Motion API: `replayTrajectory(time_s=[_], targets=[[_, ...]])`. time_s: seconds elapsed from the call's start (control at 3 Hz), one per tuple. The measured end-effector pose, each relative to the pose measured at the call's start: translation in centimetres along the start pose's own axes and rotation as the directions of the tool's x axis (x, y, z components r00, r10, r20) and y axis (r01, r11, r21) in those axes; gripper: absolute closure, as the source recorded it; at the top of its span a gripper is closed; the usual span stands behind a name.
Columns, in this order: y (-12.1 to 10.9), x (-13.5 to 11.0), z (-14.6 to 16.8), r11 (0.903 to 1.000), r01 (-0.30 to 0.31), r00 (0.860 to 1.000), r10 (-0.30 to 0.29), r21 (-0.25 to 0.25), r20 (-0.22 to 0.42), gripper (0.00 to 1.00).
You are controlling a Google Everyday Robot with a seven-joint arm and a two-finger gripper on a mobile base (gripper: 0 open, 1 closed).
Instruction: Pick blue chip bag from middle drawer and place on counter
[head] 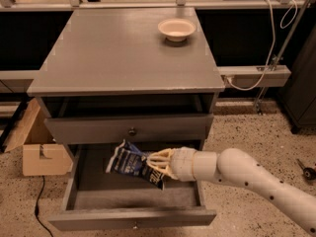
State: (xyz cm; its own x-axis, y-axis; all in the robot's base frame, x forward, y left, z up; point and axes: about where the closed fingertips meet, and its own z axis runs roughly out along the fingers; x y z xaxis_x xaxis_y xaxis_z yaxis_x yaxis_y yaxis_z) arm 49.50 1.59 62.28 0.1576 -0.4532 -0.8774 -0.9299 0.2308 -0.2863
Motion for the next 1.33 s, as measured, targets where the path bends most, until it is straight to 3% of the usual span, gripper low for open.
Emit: replayTrajectory(time_s=[0.33, 0.67, 1.0, 1.33], targets=[[-1.8, -6.2, -4.9, 0.9916, 0.121, 0.992, -0.122, 0.044, 0.026, 1.00], [-2.9, -12.0, -8.5, 0.9707, 0.233, 0.972, -0.234, 0.061, 0.012, 1.00], [-2.9, -12.1, -8.5, 0.9706, 0.233, 0.972, -0.234, 0.061, 0.015, 1.00], [-5.2, -14.5, -9.6, 0.9573, 0.275, 0.959, -0.279, 0.088, 0.037, 1.00]])
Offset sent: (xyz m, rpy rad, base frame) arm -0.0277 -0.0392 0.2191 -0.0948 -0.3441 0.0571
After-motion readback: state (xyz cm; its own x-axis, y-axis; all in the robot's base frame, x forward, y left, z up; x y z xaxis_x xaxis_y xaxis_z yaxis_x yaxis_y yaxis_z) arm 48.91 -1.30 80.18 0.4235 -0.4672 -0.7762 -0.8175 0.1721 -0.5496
